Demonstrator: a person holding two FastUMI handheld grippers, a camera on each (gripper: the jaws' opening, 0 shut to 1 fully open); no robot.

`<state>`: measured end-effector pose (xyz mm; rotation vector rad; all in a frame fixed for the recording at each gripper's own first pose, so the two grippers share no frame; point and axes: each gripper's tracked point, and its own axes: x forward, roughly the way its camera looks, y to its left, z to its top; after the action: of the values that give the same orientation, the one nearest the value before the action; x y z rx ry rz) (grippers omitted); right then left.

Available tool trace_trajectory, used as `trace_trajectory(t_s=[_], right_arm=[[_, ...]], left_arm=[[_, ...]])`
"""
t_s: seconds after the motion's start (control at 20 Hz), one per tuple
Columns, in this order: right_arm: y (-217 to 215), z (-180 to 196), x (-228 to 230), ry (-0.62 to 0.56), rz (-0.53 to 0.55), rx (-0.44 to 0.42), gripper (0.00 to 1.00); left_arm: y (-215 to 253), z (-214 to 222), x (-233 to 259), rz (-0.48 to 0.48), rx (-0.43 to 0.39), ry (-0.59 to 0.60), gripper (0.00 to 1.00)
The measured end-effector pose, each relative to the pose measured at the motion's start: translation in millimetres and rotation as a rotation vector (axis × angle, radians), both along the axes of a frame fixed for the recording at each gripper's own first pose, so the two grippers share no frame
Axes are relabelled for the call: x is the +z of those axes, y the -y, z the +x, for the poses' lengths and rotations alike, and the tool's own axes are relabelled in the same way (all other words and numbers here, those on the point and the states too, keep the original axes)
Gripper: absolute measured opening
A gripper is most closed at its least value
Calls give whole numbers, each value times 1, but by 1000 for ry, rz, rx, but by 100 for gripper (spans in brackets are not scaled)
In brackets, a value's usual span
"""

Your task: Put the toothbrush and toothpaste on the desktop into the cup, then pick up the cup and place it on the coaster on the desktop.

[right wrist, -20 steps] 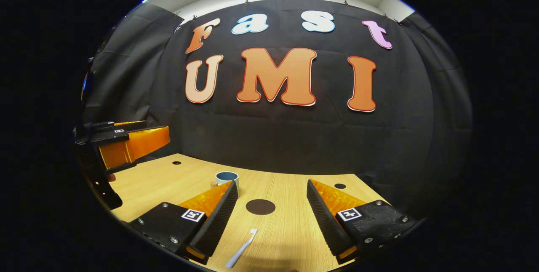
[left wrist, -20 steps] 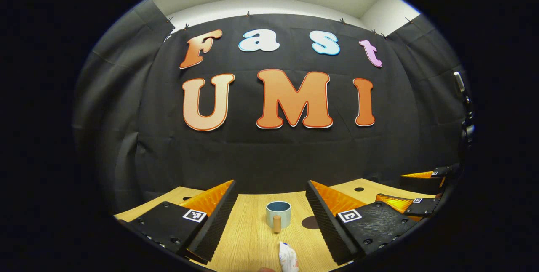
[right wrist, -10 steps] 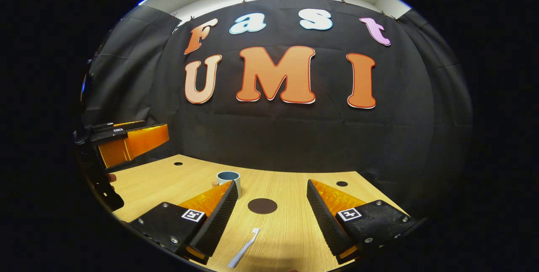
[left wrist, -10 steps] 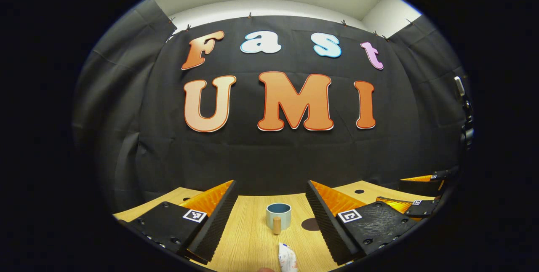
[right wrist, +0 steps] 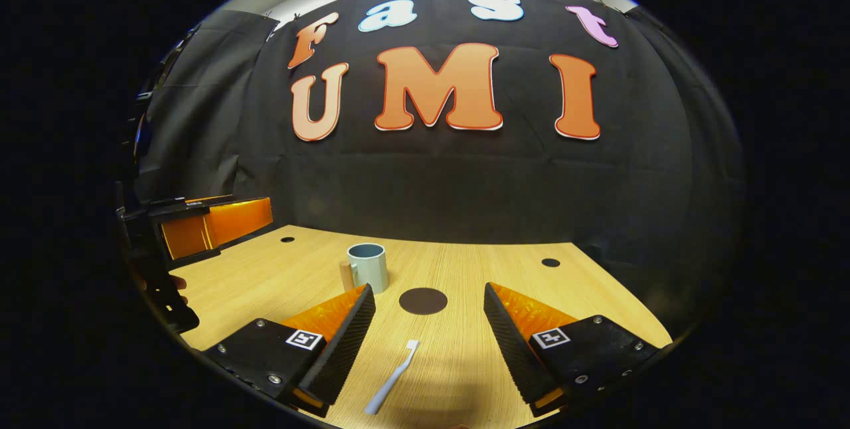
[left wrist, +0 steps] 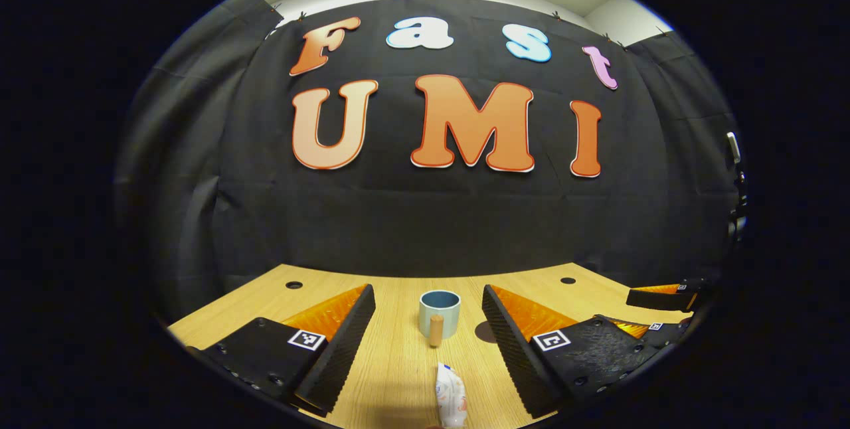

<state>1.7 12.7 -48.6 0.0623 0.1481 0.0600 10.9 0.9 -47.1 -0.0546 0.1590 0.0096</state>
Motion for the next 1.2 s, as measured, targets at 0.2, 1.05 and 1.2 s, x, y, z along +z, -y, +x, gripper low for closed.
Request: trace_trajectory(t_s=[0.2, 1.05, 1.2], right_arm=[[-7, 3, -22, -77, 1, 20, 99], [-22, -1, -95, -286, -17, 78, 99], [-25, -2, -106, -322, -26, 88, 99]], left_arm=[[5, 5, -34, -11, -31, -100, 97], [24, 3, -183, 3, -105, -609, 98], [22, 3, -186, 14, -114, -665, 98]])
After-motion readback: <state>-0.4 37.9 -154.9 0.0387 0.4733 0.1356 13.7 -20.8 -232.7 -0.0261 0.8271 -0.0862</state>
